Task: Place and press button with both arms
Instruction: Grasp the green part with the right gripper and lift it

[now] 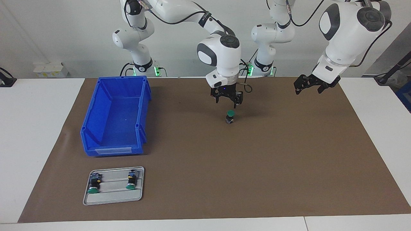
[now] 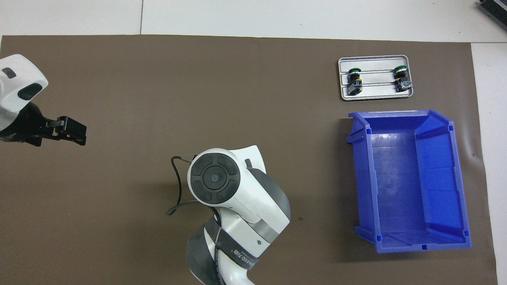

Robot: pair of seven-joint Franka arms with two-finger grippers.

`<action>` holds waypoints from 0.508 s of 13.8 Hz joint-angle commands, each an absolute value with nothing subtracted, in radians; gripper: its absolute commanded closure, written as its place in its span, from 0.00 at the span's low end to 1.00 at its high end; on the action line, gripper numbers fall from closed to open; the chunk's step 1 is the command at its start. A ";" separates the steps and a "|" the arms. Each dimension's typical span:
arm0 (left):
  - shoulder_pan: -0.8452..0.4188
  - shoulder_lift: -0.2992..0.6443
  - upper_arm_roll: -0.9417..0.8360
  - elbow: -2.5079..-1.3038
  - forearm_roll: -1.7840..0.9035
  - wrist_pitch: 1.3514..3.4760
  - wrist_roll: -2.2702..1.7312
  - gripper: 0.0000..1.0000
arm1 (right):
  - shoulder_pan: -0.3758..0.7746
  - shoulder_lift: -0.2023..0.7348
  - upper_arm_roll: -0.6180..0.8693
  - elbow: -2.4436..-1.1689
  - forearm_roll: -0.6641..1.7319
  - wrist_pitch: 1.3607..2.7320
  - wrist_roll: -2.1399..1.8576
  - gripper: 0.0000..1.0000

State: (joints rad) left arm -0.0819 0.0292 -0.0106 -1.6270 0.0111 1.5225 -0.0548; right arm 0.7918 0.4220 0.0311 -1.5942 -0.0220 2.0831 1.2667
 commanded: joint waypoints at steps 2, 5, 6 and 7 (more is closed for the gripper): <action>-0.071 0.015 -0.018 -1.632 0.026 1.517 -0.058 0.00 | 0.813 0.546 0.028 -1.486 -0.063 2.088 1.293 0.08; -0.071 0.015 -0.018 -1.632 0.026 1.517 -0.058 0.00 | 0.824 0.563 0.028 -1.497 -0.106 2.124 1.301 0.12; -0.071 0.015 -0.018 -1.632 0.026 1.517 -0.058 0.00 | 0.822 0.564 0.028 -1.502 -0.106 2.126 1.304 0.13; -0.071 0.015 -0.018 -1.632 0.026 1.517 -0.058 0.00 | 0.822 0.563 0.028 -1.505 -0.104 2.125 1.318 0.14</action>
State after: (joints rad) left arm -0.0819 0.0292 -0.0106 -1.6270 0.0111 1.5225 -0.0548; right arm 0.8208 0.5557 0.0295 -1.5149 -0.0829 2.1153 1.2762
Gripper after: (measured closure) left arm 0.000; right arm 0.123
